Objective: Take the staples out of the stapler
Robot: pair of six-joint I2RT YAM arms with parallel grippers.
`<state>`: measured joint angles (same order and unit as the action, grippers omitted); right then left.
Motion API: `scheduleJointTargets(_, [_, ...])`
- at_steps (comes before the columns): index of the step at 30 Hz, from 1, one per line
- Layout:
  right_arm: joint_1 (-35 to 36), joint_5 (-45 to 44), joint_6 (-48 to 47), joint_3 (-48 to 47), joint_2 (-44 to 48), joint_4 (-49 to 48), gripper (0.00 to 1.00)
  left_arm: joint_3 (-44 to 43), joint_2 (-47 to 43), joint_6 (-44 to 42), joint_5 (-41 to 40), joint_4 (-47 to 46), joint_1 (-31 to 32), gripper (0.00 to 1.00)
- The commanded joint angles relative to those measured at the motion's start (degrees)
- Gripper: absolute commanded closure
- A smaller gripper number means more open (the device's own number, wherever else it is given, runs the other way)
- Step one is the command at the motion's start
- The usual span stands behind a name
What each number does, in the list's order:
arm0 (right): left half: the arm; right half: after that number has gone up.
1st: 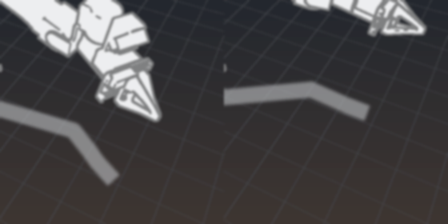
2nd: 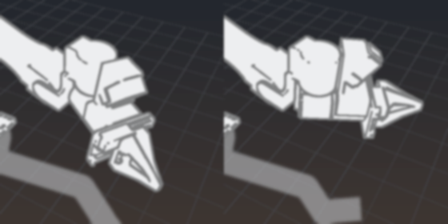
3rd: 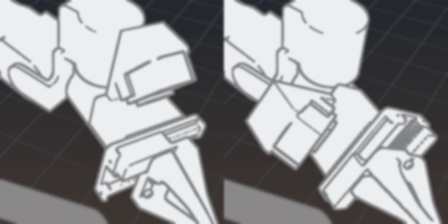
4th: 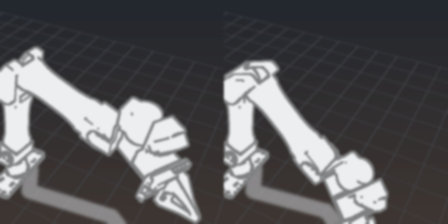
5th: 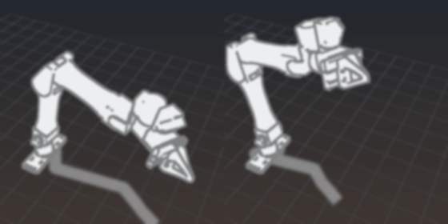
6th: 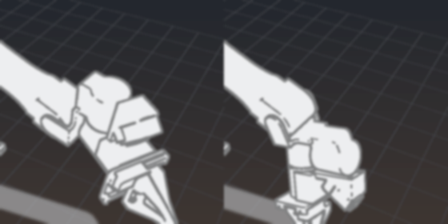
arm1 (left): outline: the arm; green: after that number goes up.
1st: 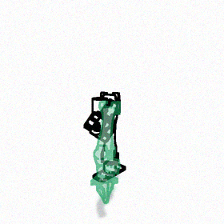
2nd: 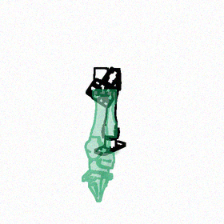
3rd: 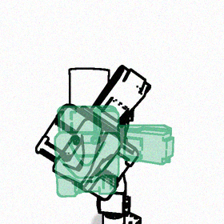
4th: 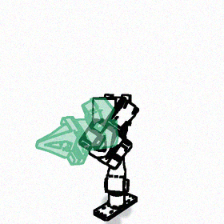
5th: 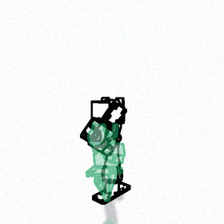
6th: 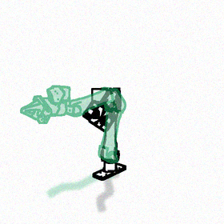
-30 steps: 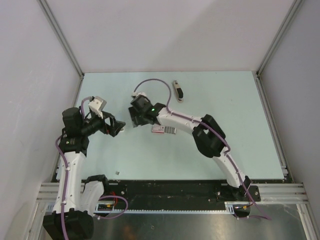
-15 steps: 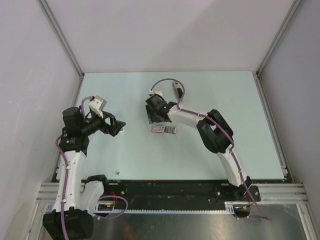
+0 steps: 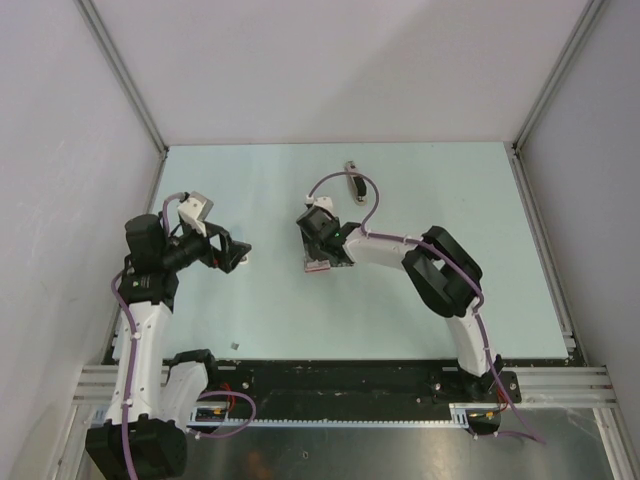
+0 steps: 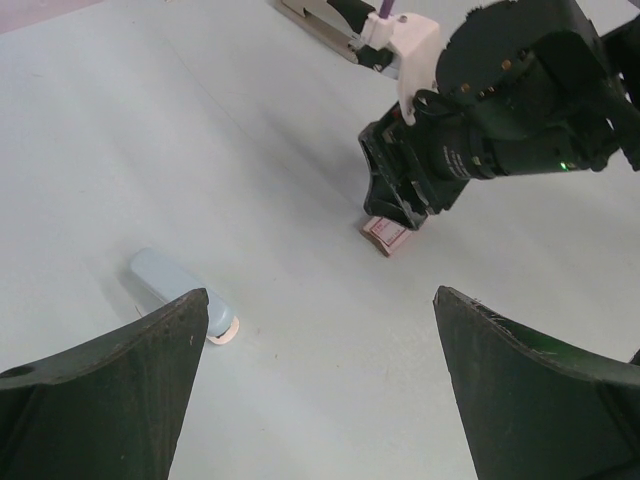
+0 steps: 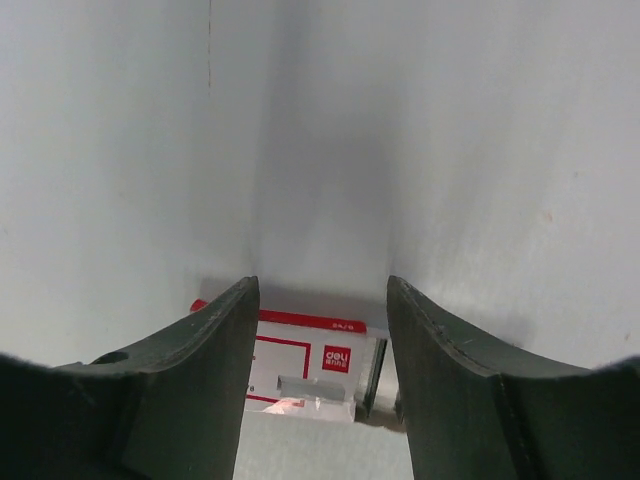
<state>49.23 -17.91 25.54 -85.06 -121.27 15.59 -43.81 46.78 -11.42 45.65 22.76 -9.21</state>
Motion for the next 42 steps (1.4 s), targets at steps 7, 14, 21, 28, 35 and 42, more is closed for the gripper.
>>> scheduleJointTargets(7, [5.8, -5.3, 5.2, 9.7, 6.7, 3.4, 0.44, 1.0, -2.8, 1.5, 1.1, -1.5, -0.6, 0.0])
scheduleJointTargets(14, [6.5, -8.0, 8.5, 14.1, 10.1, 6.2, 0.47, 1.0, -3.0, 1.7, 1.8, -1.5, -0.6, 0.0])
scheduleJointTargets(21, [5.1, -7.5, 8.3, 17.0, 15.9, 4.8, 0.44, 0.8, -2.1, 1.8, 2.7, -1.5, -0.6, 0.01])
scheduleJointTargets(28, [-5.0, -1.0, 1.5, 6.0, 17.9, 2.6, 0.36, 0.0, 0.8, 1.9, 3.2, -1.5, -0.6, 0.0])
scheduleJointTargets(35, [-12.7, -3.9, -6.3, -12.9, 6.2, 5.2, 0.29, -0.2, 2.6, 1.5, 3.7, -1.6, -0.6, 0.0])
scheduleJointTargets(42, [-19.3, -2.7, -9.3, -26.2, -6.1, 7.6, 0.28, -0.3, 3.1, -0.3, 4.2, -1.6, -0.6, 0.01])
